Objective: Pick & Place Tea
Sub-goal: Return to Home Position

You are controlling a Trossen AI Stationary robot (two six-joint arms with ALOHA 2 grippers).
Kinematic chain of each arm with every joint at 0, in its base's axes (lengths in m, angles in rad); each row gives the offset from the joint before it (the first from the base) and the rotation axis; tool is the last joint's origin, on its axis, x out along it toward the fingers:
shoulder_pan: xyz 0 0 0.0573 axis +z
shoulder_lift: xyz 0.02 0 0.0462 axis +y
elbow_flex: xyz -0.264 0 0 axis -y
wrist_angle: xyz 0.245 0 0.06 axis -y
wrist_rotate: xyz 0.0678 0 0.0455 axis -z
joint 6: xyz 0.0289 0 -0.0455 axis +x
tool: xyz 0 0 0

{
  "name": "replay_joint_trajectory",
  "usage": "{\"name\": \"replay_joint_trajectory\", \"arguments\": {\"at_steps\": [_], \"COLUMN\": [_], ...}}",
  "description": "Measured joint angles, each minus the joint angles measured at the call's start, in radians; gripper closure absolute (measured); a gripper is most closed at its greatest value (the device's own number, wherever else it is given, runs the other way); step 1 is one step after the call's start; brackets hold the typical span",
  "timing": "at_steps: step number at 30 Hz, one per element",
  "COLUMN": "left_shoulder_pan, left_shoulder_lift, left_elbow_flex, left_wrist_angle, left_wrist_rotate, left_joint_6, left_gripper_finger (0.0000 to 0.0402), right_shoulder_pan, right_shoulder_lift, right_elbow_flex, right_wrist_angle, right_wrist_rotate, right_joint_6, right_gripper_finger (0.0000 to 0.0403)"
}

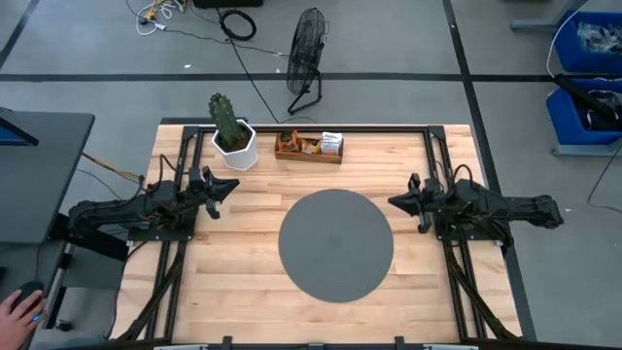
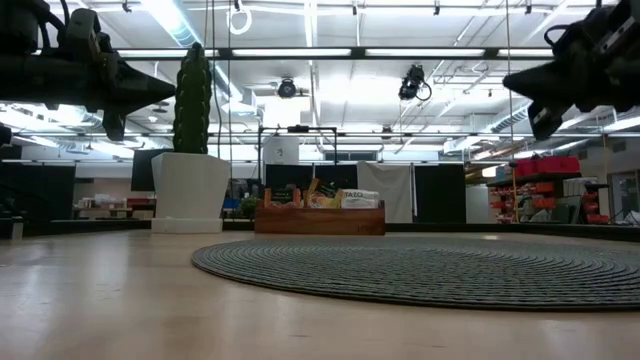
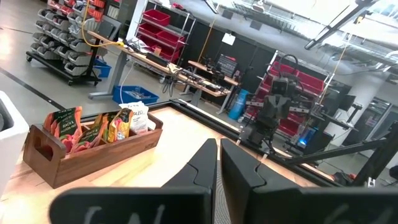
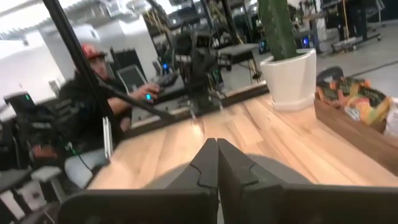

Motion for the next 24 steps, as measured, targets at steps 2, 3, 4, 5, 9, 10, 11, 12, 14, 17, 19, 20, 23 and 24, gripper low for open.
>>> {"name": "replay_joint_trajectory", "arguments": {"at_steps": [2,3,4,5,9,10,11,12,14,17,19,20,23,24], "left_shoulder_pan": [0.000,0.000,0.000,0.000,0.000,0.000,0.000,0.000,0.000,0.000,0.000,0.000,0.000,0.000], "left_shoulder_lift": [0.000,0.000,0.000,0.000,0.000,0.000,0.000,0.000,0.000,0.000,0.000,0.000,0.000,0.000], "left_elbow_flex": [0.000,0.000,0.000,0.000,0.000,0.000,0.000,0.000,0.000,0.000,0.000,0.000,0.000,0.000], "left_wrist_angle": [0.000,0.000,0.000,0.000,0.000,0.000,0.000,0.000,0.000,0.000,0.000,0.000,0.000,0.000], "left_wrist_rotate": [0.000,0.000,0.000,0.000,0.000,0.000,0.000,0.000,0.000,0.000,0.000,0.000,0.000,0.000], "left_joint_6": [0.000,0.000,0.000,0.000,0.000,0.000,0.000,0.000,0.000,0.000,0.000,0.000,0.000,0.000], "left_gripper_finger": [0.0378,0.0378,0.0378,0.0378,0.0378,0.0378,0.0378,0.0378,0.0378,0.0378,0.0378,0.0378,0.0378,0.0378], "right_shoulder_pan": [0.000,0.000,0.000,0.000,0.000,0.000,0.000,0.000,0.000,0.000,0.000,0.000,0.000,0.000], "right_shoulder_lift": [0.000,0.000,0.000,0.000,0.000,0.000,0.000,0.000,0.000,0.000,0.000,0.000,0.000,0.000], "right_elbow_flex": [0.000,0.000,0.000,0.000,0.000,0.000,0.000,0.000,0.000,0.000,0.000,0.000,0.000,0.000], "right_wrist_angle": [-0.026,-0.023,-0.023,-0.021,-0.022,-0.022,-0.021,-0.021,-0.022,-0.022,-0.022,-0.022,-0.022,-0.022], "right_wrist_rotate": [-0.003,-0.006,-0.007,-0.009,-0.014,-0.014,-0.013,-0.014,-0.013,-0.006,-0.005,-0.005,-0.004,-0.004], "right_joint_6": [-0.013,-0.023,-0.031,-0.040,-0.064,-0.071,-0.083,-0.096,-0.120,-0.124,-0.124,-0.124,-0.124,-0.124], "right_gripper_finger": [0.0403,0.0403,0.0403,0.0403,0.0403,0.0403,0.0403,0.0403,0.0403,0.0401,0.0394,0.0389,0.0375,0.0371]}}
